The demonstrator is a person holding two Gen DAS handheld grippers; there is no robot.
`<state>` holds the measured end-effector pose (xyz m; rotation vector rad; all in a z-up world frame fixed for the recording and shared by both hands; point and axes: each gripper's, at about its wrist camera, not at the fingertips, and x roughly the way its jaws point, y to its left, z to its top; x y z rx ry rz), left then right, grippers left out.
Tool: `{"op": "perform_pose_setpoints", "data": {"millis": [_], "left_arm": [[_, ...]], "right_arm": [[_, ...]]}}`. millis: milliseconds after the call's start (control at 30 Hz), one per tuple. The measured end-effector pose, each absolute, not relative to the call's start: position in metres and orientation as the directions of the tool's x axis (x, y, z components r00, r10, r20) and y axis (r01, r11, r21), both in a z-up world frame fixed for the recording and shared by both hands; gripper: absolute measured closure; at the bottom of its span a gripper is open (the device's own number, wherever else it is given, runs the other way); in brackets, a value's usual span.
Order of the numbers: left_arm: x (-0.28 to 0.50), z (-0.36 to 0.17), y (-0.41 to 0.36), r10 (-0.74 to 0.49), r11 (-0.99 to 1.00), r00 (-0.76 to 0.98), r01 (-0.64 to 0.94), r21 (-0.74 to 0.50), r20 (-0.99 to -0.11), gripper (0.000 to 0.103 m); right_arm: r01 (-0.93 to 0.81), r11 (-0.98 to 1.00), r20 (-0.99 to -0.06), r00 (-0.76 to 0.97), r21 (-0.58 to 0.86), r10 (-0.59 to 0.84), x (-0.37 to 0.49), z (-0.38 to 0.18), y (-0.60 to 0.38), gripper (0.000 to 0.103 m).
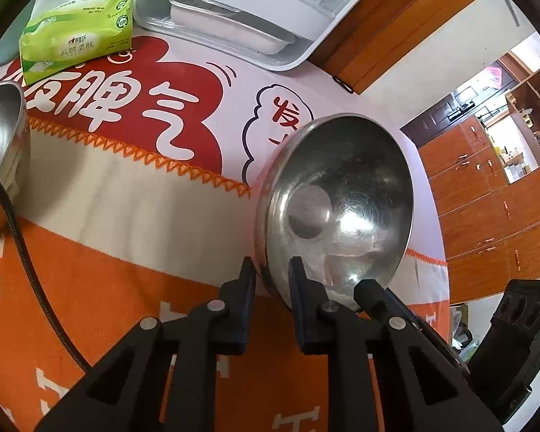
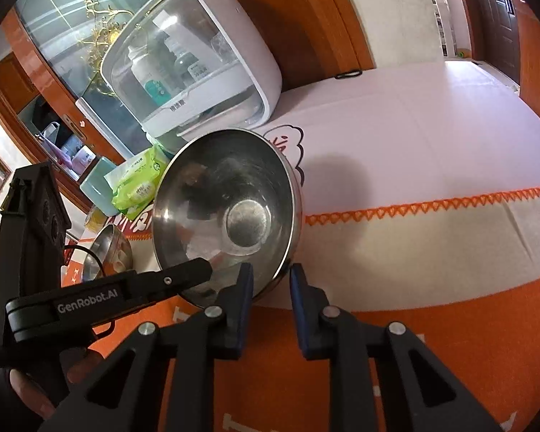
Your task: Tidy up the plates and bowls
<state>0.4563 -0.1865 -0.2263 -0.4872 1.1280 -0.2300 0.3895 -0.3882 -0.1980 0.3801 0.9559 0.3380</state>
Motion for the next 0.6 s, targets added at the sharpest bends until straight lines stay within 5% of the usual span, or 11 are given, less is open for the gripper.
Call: {"op": "perform_pose_setpoints", "data": {"millis": [600], "left_arm": [[0.42, -0.208, -0.191, -0.384, 0.899, 0.379, -0.054, -0.435, -0.842, 0.088]], "right_arm": [[-0.085, 0.886, -0.751, 0.496, 0.457, 0.435, 0.355, -0.181, -0.391, 0.085]]}}
